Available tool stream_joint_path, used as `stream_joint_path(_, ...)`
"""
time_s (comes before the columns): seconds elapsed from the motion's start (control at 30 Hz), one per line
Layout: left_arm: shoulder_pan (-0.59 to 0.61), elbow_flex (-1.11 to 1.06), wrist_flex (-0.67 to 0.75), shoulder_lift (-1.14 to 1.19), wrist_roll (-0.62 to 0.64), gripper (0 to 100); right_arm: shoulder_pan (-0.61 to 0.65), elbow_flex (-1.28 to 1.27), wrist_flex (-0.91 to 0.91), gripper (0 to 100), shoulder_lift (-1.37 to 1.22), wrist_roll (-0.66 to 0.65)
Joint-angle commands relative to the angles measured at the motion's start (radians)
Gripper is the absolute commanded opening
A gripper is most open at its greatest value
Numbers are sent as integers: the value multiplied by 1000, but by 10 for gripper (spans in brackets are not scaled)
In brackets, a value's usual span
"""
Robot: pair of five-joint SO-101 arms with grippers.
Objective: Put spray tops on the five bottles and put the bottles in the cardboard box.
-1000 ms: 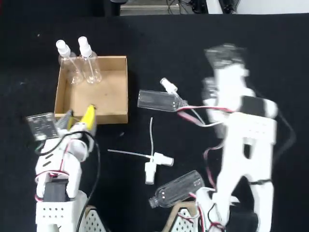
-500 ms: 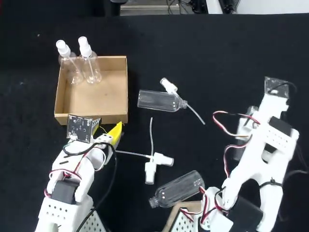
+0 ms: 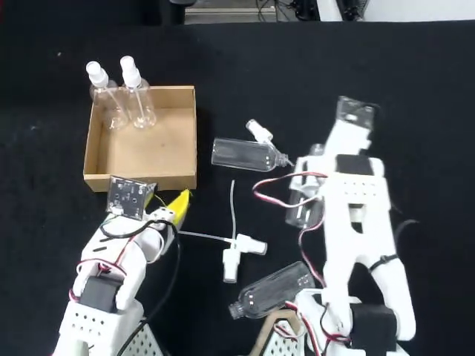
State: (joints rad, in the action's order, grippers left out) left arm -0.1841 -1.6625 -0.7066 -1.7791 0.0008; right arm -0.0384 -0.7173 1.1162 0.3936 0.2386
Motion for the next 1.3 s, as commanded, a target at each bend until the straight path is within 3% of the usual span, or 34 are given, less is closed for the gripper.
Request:
stream_joint_path(0.0,-93,127,-11,133,-9,217,77,38,12,149,12,-48)
stream_joint_path(0.13,-125,188,26,307,-12,215,120,24,12,253,18,-51)
stream_joint_path(0.33,-128,209,94,413,-8,214,104,101,94,265,18,-52)
stream_joint_path(0.5,-133,249,89,408,-12,216,-34,231,218,260,13,-54)
stream_joint_path(0.6,-133,259,87,408,-12,216,-163,226,204,157,8,-101)
stream_joint_path(0.7,-133,216,86,404,-14,216,-247,154,129,34,8,-244)
stream_joint_path(0.8,-133,199,92,400,-14,215,-290,41,26,22,8,-402)
stream_joint_path(1.07,-133,191,94,400,-9,213,-250,-272,-351,22,10,-414)
stream_joint_path(1.27,-133,188,94,400,-11,213,-120,-225,-153,22,18,-419)
